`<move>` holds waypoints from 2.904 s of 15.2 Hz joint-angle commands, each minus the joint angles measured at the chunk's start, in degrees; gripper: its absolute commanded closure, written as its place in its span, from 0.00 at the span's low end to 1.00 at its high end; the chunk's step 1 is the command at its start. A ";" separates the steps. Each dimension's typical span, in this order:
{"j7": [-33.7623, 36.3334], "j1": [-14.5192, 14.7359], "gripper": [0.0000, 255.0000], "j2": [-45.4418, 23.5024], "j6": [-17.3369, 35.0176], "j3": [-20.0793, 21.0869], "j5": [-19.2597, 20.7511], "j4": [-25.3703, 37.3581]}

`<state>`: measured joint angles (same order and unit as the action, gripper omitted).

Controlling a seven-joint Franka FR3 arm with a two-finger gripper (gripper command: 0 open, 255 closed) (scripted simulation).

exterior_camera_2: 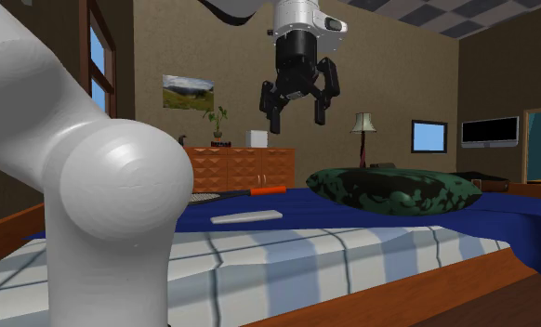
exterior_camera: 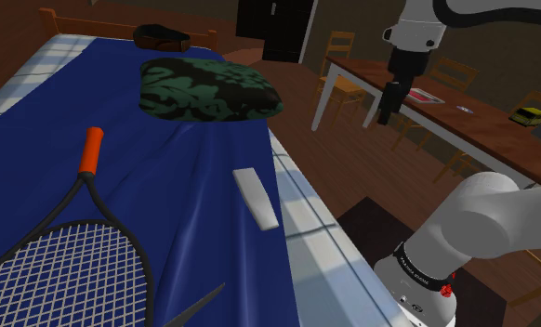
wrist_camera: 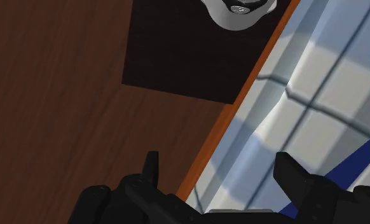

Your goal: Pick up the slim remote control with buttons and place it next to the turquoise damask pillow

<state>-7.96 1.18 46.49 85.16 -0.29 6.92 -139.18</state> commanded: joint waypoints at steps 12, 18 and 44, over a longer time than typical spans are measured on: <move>20.43 2.88 0.00 -3.50 14.95 12.51 -12.76 -8.81; 31.14 3.83 0.00 -11.06 25.27 19.97 -17.95 -9.16; 57.59 -0.24 0.00 -40.01 51.81 35.90 -12.31 -2.55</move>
<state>49.62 0.94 6.49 136.95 35.62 -5.40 -141.73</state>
